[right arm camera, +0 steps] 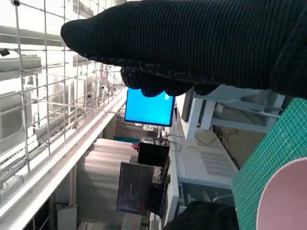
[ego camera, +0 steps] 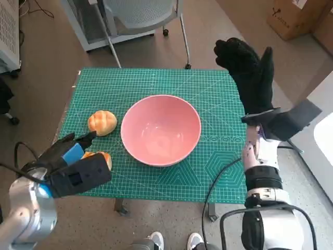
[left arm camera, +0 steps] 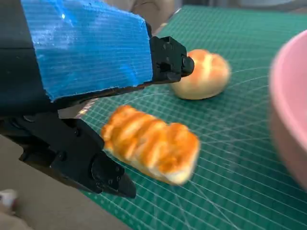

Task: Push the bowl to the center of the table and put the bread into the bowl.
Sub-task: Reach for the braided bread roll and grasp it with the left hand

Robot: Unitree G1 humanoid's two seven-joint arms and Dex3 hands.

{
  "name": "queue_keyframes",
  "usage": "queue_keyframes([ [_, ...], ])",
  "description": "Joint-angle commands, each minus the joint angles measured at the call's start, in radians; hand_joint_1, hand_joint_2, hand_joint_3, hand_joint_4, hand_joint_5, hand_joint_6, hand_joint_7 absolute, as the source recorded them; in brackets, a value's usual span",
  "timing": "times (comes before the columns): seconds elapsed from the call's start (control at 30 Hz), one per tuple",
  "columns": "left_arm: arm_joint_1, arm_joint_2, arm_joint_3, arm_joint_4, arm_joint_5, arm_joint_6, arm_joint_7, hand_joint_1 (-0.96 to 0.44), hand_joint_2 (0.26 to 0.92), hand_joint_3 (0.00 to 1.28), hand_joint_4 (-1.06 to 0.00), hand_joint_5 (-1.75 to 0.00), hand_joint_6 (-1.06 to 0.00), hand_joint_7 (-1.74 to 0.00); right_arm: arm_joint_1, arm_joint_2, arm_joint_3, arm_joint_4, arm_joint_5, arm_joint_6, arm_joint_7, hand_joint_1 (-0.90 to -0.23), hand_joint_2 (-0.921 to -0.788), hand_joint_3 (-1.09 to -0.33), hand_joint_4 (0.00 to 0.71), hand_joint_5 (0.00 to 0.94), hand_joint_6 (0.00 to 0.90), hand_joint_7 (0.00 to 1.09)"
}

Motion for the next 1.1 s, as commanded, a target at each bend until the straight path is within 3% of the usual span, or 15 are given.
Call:
queue_keyframes([
  [0.03,-0.024,-0.036,-0.022,0.097,0.038,-0.035,0.02,0.05,0.685,0.01,-0.01,0.0,-0.22,-0.02,0.033,-0.008,0.001,0.0,0.005,0.02,0.011,-0.671,-0.921,-0.712,0.196,0.003,0.36,0.01],
  [0.4,-0.068,-0.103,-0.061,0.289,0.075,-0.124,0.011,0.06,0.697,0.02,-0.05,-0.01,-0.25,-0.02,0.041,-0.009,-0.002,-0.019,0.015,0.033,0.021,-0.663,-0.921,-0.714,0.196,0.002,0.356,0.0],
  [0.6,-0.081,-0.117,-0.066,0.373,0.081,-0.222,0.008,0.06,0.733,0.04,-0.16,-0.02,-0.33,-0.03,0.047,-0.008,0.0,-0.033,0.015,0.036,0.018,-0.663,-0.921,-0.713,0.198,0.002,0.36,0.0],
  [0.77,-0.079,-0.126,-0.058,0.407,0.089,-0.277,0.015,0.08,0.77,0.06,-0.36,-0.04,-0.46,-0.04,0.051,-0.007,0.001,-0.039,0.013,0.037,0.013,-0.65,-0.921,-0.715,0.199,0.002,0.364,0.01],
  [0.9,-0.066,-0.131,-0.051,0.422,0.1,-0.31,0.036,0.1,0.794,0.08,-0.67,-0.14,-0.6,-0.06,0.053,-0.008,0.001,-0.042,0.012,0.037,0.012,-0.644,-0.921,-0.719,0.198,0.001,0.368,0.01],
  [0.93,-0.063,-0.131,-0.05,0.424,0.104,-0.317,0.041,0.09,0.805,0.07,-0.71,-0.21,-0.65,-0.06,0.054,-0.009,0.001,-0.043,0.012,0.037,0.012,-0.643,-0.921,-0.72,0.198,0.001,0.37,0.01],
  [1.0,-0.058,-0.132,-0.047,0.428,0.11,-0.331,0.046,0.23,0.862,0.09,-0.68,-0.72,-0.74,-0.08,0.054,-0.01,0.0,-0.043,0.013,0.037,0.012,-0.642,-0.921,-0.721,0.199,0.001,0.372,0.01],
  [1.03,-0.056,-0.132,-0.046,0.43,0.112,-0.337,0.047,0.15,0.883,0.08,-0.7,-0.9,-0.69,-0.43,0.053,-0.01,0.0,-0.042,0.013,0.038,0.012,-0.641,-0.921,-0.721,0.199,0.001,0.373,0.01],
  [1.07,-0.054,-0.131,-0.043,0.43,0.113,-0.343,0.046,0.09,0.896,0.07,-0.71,-1.03,-0.66,-0.65,0.052,-0.011,-0.001,-0.042,0.014,0.04,0.012,-0.641,-0.921,-0.721,0.199,0.001,0.373,0.01],
  [1.1,-0.052,-0.131,-0.04,0.431,0.114,-0.348,0.046,0.08,0.899,0.07,-0.71,-1.07,-0.66,-0.73,0.052,-0.011,-0.001,-0.043,0.014,0.041,0.012,-0.641,-0.921,-0.721,0.199,0.001,0.374,0.01],
])
